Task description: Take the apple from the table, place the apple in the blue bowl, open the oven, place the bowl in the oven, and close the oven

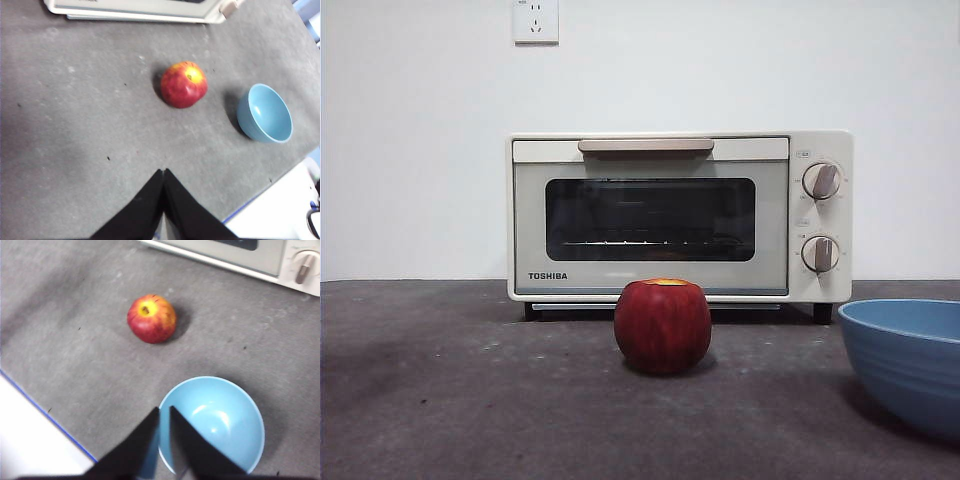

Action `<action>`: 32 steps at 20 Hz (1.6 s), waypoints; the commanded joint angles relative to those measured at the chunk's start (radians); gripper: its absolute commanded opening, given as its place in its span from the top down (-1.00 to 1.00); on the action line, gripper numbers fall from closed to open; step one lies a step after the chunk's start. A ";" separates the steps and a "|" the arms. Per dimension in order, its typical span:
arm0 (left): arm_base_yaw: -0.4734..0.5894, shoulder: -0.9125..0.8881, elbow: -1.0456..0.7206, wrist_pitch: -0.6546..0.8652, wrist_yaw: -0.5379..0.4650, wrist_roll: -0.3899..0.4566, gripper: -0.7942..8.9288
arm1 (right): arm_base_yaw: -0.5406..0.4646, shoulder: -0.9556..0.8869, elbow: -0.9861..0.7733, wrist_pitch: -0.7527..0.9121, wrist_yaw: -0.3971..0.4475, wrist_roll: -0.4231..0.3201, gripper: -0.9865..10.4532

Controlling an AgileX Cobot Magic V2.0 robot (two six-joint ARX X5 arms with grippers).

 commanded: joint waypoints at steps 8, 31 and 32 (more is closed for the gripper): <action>-0.005 0.006 0.019 0.002 0.002 0.025 0.82 | 0.108 0.116 0.030 0.067 0.027 0.096 -0.03; -0.005 0.006 0.019 0.002 0.002 0.024 0.82 | 0.463 0.954 0.406 0.307 0.349 0.168 -0.03; -0.005 0.006 0.019 0.002 0.002 0.024 0.82 | 0.466 0.970 0.406 0.315 0.358 0.173 -0.03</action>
